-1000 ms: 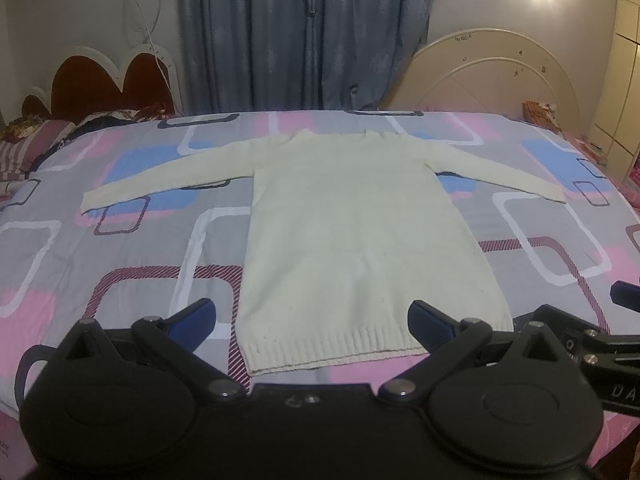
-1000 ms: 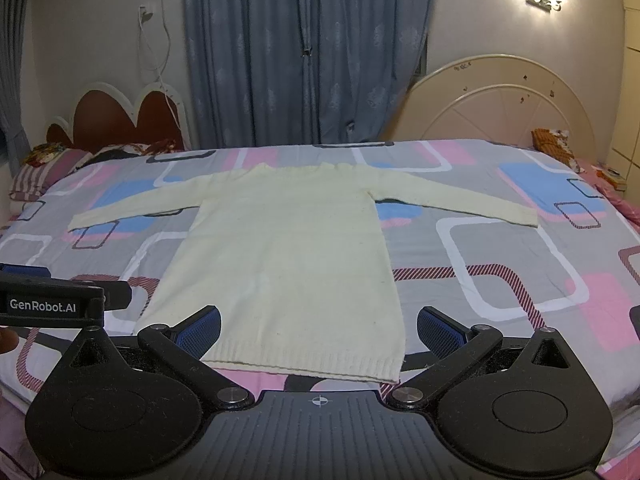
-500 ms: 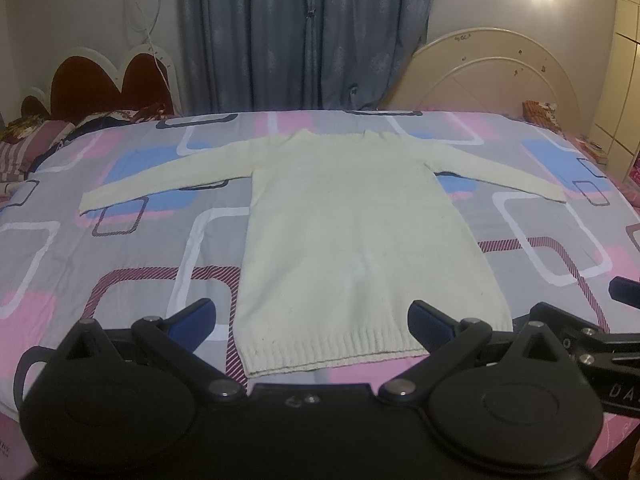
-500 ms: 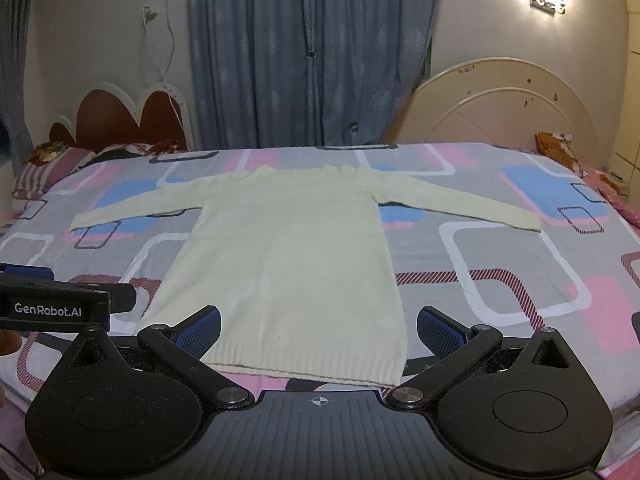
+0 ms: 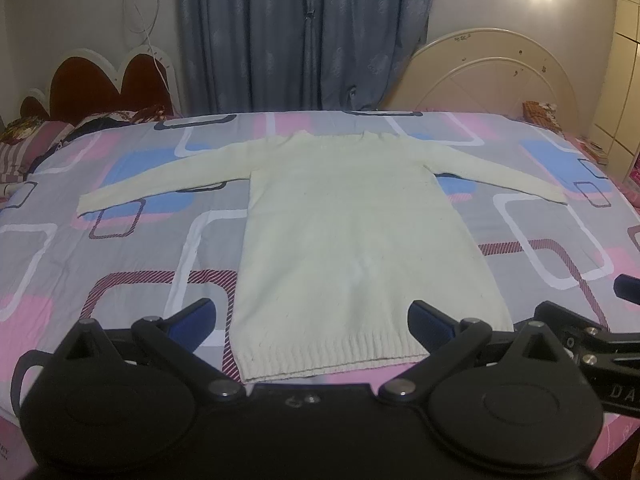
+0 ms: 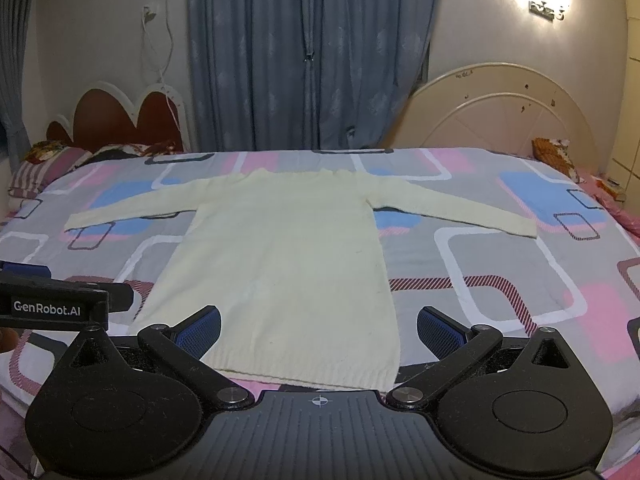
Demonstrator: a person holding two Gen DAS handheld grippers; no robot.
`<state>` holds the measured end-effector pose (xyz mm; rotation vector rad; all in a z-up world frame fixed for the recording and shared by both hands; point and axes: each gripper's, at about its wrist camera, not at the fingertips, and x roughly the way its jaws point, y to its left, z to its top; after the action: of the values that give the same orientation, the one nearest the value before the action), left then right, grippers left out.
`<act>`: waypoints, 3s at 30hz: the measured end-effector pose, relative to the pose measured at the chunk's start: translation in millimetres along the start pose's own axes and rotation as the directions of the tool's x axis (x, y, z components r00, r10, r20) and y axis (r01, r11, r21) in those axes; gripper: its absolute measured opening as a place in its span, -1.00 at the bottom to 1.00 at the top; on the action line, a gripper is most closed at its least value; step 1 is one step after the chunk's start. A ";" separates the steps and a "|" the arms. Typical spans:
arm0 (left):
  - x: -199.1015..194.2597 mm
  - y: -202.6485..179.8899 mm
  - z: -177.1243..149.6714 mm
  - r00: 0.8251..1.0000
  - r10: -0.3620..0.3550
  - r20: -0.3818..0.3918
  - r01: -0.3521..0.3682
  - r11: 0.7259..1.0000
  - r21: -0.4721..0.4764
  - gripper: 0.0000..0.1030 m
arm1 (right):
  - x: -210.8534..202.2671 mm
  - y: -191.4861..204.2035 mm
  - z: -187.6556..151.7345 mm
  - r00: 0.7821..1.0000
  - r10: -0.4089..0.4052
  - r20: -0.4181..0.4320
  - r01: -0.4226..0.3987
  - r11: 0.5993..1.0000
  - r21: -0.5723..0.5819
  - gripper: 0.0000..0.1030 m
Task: Fold small clothes
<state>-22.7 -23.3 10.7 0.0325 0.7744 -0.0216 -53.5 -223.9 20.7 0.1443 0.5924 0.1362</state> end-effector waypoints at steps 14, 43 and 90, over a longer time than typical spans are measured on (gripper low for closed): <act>36.3 0.6 24.2 0.999 0.024 0.031 -0.023 0.999 -0.031 0.99 | 32.8 -32.6 13.4 0.996 -0.091 0.004 0.091 0.993 -0.070 1.00; 222.9 -11.1 99.3 0.989 0.147 -0.011 -0.147 0.988 -0.046 0.98 | 214.2 -194.5 80.1 0.978 -0.193 -0.072 0.199 0.977 0.077 0.99; 336.7 -16.3 161.2 0.989 0.140 -0.041 -0.142 0.988 -0.057 0.93 | 358.4 -367.0 136.1 0.959 -0.279 -0.046 0.274 0.875 0.398 -0.85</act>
<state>330.0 -48.1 -109.9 0.0314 0.8074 0.1367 349.2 -536.4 -127.0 0.4575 0.6167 -0.2694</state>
